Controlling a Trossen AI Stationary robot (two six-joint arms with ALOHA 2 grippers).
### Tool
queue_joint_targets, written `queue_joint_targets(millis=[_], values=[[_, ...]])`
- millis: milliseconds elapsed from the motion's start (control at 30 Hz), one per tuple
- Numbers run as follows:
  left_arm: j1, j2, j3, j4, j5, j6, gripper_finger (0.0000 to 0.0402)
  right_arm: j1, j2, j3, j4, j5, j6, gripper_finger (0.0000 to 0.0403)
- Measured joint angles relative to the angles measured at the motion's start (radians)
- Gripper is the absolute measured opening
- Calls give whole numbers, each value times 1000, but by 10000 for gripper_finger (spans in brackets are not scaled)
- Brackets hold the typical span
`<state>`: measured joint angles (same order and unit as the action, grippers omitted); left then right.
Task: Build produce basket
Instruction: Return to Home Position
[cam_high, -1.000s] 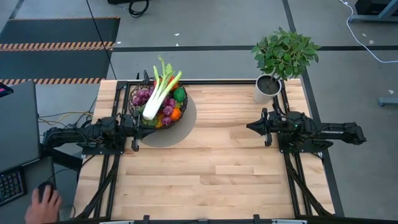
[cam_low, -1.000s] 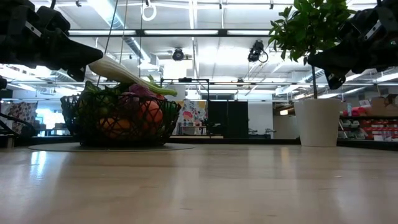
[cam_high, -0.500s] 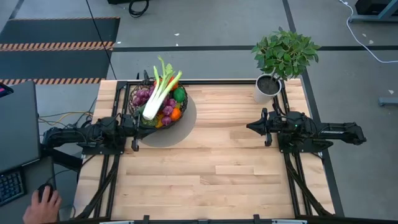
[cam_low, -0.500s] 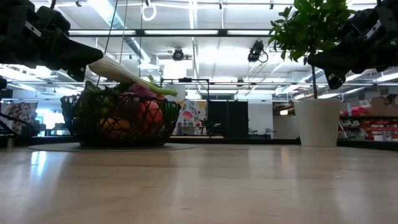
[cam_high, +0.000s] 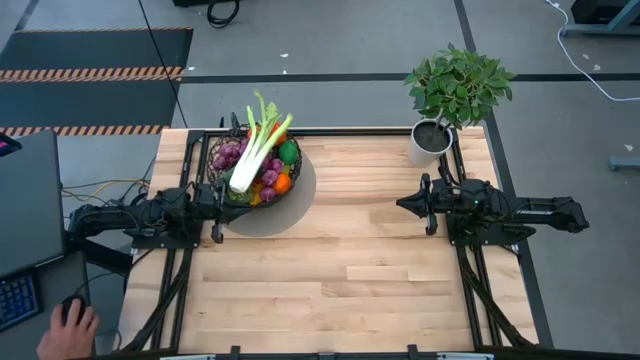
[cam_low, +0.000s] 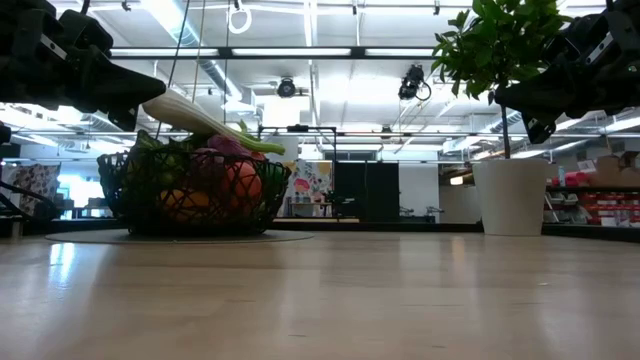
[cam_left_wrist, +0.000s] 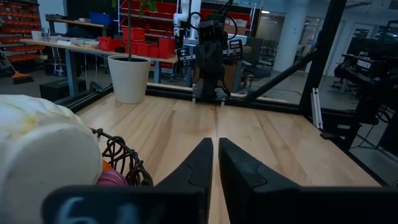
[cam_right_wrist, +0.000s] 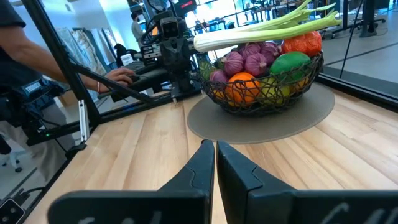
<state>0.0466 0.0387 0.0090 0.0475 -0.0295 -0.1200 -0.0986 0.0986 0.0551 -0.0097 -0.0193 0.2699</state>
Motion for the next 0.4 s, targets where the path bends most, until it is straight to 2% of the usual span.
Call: queue_joint_targets(millis=[400], values=[[0,0,0,0,0,0,24,0,0,0,0,0,0,23]])
